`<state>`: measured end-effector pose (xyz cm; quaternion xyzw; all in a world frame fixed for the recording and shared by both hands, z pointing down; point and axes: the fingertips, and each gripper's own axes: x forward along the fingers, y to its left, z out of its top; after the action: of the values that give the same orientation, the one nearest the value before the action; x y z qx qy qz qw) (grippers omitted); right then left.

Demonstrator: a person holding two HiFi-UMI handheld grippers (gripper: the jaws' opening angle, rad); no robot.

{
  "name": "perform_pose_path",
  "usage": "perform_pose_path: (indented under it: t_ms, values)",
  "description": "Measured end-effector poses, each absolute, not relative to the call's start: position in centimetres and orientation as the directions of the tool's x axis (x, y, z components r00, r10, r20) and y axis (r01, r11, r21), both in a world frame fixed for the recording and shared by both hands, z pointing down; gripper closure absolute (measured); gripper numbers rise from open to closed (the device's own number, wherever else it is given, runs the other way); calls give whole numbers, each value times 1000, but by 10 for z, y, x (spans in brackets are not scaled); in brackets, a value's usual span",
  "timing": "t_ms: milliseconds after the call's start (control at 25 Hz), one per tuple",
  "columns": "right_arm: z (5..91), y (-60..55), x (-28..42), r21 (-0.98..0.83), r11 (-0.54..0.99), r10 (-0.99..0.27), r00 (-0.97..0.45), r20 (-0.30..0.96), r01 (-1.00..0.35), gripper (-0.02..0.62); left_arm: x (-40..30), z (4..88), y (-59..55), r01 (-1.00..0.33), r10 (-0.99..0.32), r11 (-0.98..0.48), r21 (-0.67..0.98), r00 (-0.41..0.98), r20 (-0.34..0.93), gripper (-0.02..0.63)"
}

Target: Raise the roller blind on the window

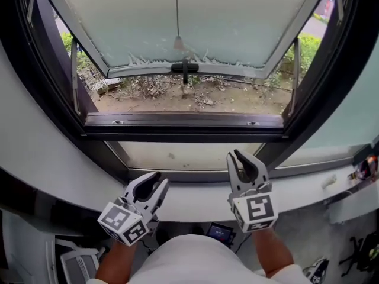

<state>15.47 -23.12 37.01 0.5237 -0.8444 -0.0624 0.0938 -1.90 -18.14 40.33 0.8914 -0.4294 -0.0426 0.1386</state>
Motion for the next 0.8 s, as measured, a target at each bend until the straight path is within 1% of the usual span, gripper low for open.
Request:
perform_pose_path:
  t_ms: [200,440,600,800]
  values:
    - [398,-232,160,164,477,-878,-456,149,-864,534,-8,416,-178,-769,-799,-558,312,599,49,500]
    - [433,-223,156,145,552,-830,-523,193,-821,540,-3,431,-171,-799,-825,-509,320,559,82,502]
    - [450,-205,150,136,573,-811,-536,232,-808,541,-3,435,-161,-796,-824,-510,327,561,81,502]
    - [457,-168,133,116,584,-801,-549,238,-803,541,-15,435,-136,-785,-818,-520,338,571,69,502]
